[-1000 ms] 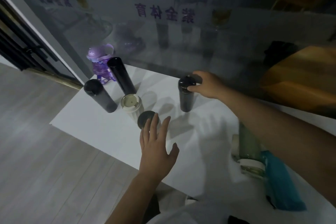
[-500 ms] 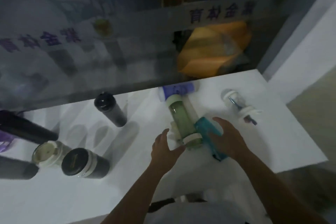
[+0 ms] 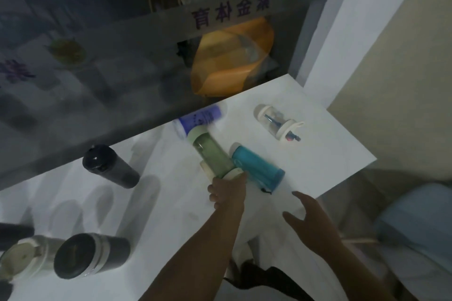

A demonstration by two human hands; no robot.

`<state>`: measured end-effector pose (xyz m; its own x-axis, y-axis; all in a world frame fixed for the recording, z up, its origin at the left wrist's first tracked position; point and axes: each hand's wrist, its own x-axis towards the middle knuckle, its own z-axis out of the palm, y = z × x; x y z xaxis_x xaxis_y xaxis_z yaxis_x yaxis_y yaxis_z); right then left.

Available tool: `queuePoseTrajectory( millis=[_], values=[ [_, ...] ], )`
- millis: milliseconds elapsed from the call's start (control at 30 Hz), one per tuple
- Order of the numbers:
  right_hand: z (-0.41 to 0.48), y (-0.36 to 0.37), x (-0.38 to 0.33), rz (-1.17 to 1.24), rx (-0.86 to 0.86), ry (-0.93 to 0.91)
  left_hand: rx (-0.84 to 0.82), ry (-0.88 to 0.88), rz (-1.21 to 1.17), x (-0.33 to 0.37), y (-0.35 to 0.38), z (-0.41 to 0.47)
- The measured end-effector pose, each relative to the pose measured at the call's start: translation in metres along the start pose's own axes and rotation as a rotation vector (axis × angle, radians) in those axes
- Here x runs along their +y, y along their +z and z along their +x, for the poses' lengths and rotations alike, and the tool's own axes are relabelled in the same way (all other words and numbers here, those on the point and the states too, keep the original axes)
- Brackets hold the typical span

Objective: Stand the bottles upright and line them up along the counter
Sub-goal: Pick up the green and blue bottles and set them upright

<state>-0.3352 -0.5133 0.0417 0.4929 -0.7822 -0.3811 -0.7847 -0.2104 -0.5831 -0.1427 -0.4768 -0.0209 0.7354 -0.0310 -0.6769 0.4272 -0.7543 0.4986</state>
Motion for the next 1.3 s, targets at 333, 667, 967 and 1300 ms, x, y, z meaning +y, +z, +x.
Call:
queuePoseTrajectory(
  millis=[333,667,967,1300],
  values=[
    [-0.010,0.003,0.014,0.004,0.016,0.039,-0.055,-0.088,-0.279,-0.006,-0.004,0.016],
    [0.046,0.002,-0.021,-0.037,-0.144,-0.136,0.179,0.034,-0.192,-0.048,-0.038,0.040],
    [0.120,-0.024,-0.010,-0.019,-0.299,-0.243,0.233,0.137,-0.365,-0.046,-0.040,0.032],
    [0.161,-0.032,-0.021,-0.014,-0.414,-0.328,0.423,0.377,-0.217,-0.034,-0.081,-0.020]
  ],
)
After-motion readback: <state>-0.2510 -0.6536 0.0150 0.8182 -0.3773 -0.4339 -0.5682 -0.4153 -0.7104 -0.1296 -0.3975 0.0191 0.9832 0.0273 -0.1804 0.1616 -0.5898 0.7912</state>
